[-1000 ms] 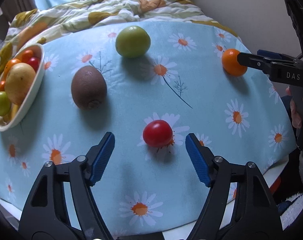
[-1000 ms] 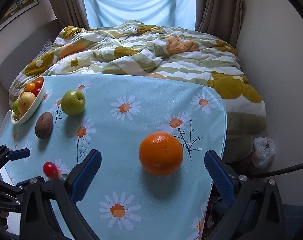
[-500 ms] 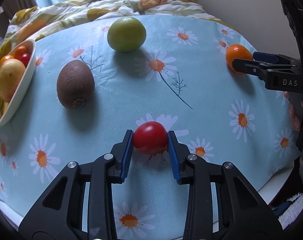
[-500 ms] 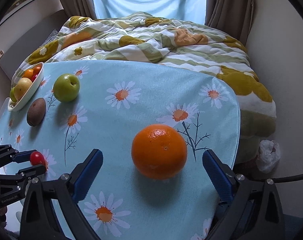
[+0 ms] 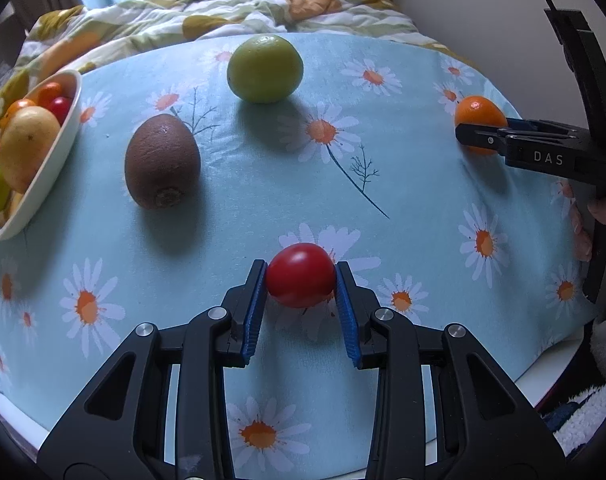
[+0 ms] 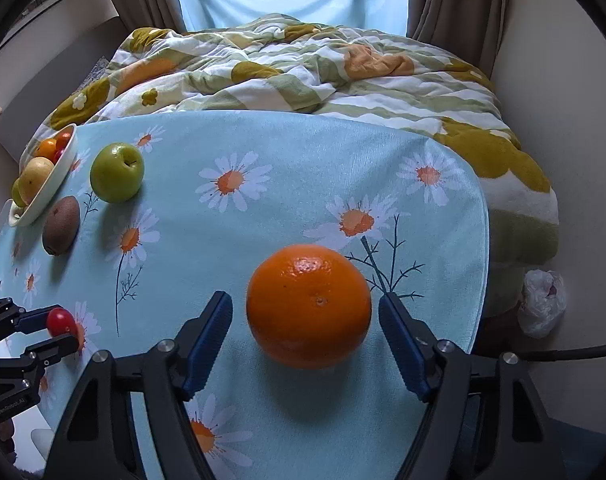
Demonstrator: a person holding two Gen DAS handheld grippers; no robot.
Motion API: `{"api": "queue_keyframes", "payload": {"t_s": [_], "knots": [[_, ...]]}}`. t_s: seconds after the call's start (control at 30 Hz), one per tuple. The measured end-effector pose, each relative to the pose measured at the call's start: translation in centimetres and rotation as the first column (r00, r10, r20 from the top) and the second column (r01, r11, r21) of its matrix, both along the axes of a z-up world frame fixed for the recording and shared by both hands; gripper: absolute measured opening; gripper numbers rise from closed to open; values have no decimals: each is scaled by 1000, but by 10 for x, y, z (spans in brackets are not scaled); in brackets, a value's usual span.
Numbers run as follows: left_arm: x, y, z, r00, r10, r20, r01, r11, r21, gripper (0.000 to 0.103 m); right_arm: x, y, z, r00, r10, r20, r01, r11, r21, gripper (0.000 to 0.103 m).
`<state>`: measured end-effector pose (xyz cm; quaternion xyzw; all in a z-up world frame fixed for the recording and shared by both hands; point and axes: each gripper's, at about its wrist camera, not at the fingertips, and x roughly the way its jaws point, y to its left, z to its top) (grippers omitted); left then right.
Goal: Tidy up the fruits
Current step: 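Grasp the red tomato with the left gripper while the right gripper grasps the large orange, then place the tomato in the bowl with the left gripper while the right carries the orange toward it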
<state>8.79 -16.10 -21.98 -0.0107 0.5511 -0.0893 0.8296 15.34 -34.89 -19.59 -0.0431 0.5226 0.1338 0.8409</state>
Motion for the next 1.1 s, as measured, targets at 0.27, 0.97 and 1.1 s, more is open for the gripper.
{"api": "queue_keyframes", "payload": {"t_s": [0.27,0.97,1.1], "knots": [[-5,5,14,999,16,36,-16,1000,-3,40,-2,4,5,1000,9,13,-9,1000,0,55],[-20,51,98,972,101,211,-96,995,-34,40,-23,59,74,989,115,92,-120,992,49,55],[-19,71,111,966,108,236,-104,994,-33,40,-25,84,84,985,141,102,-147,987,60,54]]}}
